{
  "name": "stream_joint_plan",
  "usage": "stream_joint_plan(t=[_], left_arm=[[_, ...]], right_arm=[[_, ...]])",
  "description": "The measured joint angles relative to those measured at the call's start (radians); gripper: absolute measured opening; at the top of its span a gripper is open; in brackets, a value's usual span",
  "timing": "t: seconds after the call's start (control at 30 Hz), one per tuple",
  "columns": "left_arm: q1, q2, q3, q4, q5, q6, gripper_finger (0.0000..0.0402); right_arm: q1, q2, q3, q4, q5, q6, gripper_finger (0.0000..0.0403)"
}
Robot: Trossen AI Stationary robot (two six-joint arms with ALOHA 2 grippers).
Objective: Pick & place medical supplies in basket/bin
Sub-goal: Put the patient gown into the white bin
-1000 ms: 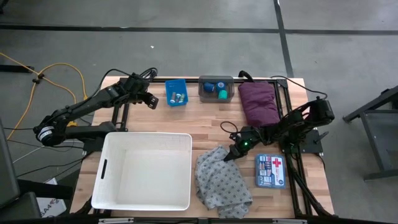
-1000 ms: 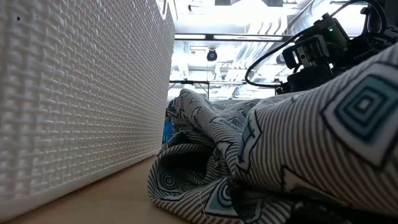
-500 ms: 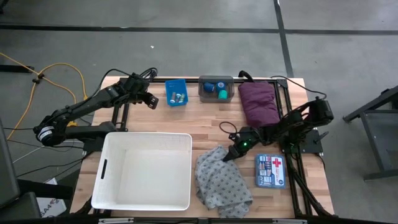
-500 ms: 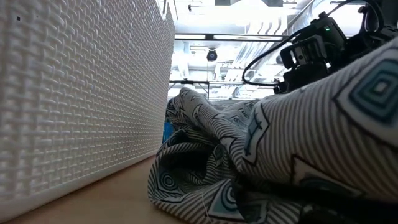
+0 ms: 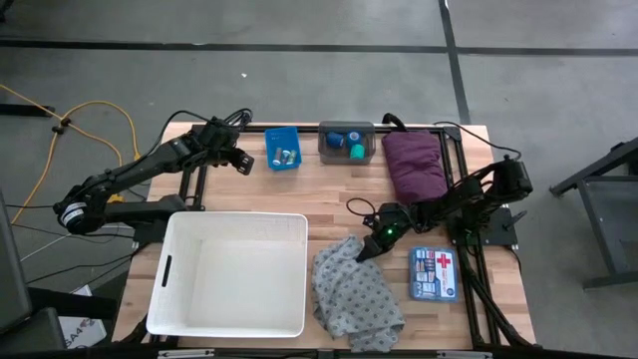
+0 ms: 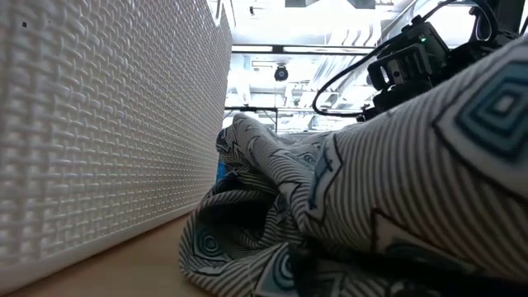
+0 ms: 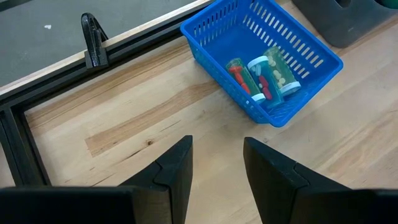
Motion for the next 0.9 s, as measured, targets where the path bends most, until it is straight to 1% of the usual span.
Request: stream_joint_plan(t=[0.4, 0.5, 0.63, 0.9], left_arm=[[0.0, 0.0, 0.0, 0.0, 0.0, 0.0, 0.0136], [0.0, 0.0, 0.0, 0.0, 0.0, 0.0, 0.0136], [0.0, 0.0, 0.0, 0.0, 0.0, 0.0, 0.0136], [0.0, 0.0, 0.0, 0.0, 0.0, 0.0, 0.0136]], right_arm=[[0.008, 0.0, 0.025, 0.026, -0.017, 0.006, 0.0217], [0.008, 0.0, 0.025, 0.027, -0.025, 0.006, 0.021], [0.008, -0.001, 0.025, 0.028, -0.031, 0.005, 0.018], [0.007, -0.002, 0.026, 0.028, -0.009, -0.004, 0.0086]])
